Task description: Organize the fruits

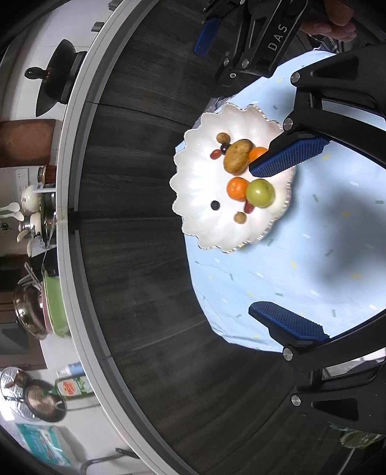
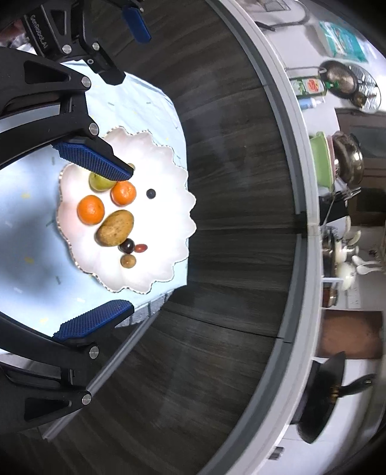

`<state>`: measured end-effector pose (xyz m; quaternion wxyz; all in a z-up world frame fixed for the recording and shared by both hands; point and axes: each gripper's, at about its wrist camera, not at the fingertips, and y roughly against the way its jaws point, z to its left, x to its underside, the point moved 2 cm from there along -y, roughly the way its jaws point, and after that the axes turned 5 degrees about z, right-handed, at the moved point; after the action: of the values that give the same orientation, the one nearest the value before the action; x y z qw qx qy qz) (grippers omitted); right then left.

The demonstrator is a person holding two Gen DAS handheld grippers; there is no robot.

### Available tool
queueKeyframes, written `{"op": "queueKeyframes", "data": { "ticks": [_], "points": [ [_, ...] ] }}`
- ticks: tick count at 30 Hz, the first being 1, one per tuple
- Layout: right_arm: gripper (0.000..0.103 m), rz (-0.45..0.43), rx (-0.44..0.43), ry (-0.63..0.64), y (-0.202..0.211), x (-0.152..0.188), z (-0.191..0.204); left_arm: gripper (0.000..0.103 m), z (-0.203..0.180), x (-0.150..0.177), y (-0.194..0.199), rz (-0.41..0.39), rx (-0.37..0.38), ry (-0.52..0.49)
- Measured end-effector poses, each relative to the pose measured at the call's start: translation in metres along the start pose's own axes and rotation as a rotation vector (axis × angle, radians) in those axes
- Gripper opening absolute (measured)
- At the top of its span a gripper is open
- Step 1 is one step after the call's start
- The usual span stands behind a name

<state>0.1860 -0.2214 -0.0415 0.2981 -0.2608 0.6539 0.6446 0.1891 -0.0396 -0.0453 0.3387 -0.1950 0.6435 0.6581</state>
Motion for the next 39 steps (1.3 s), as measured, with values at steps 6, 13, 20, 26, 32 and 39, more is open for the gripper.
{"op": "queueKeyframes", "data": {
  "ticks": [6, 13, 20, 26, 32, 39],
  "points": [
    [0.090, -0.039, -0.007, 0.028, 0.027, 0.020, 0.010, 0.095, 0.009, 0.022, 0.022, -0.011, -0.037, 0.029],
    [0.094, -0.036, -0.027, 0.027, 0.047, 0.042, 0.017, 0.099, 0.017, 0.045, 0.041, -0.014, -0.078, 0.054],
    [0.097, -0.042, -0.048, 0.017, 0.063, 0.058, 0.019, 0.099, 0.020, 0.068, 0.056, -0.007, -0.092, 0.076],
    [0.098, -0.049, -0.061, 0.007, 0.079, 0.074, 0.020, 0.099, 0.018, 0.085, 0.068, 0.002, -0.096, 0.074],
    [0.098, -0.052, -0.050, 0.000, 0.094, 0.093, 0.017, 0.099, 0.015, 0.101, 0.081, -0.003, -0.095, 0.072],
    [0.098, -0.071, -0.040, -0.032, 0.113, 0.106, 0.010, 0.099, 0.013, 0.112, 0.097, -0.018, -0.092, 0.055]
  ]
}}
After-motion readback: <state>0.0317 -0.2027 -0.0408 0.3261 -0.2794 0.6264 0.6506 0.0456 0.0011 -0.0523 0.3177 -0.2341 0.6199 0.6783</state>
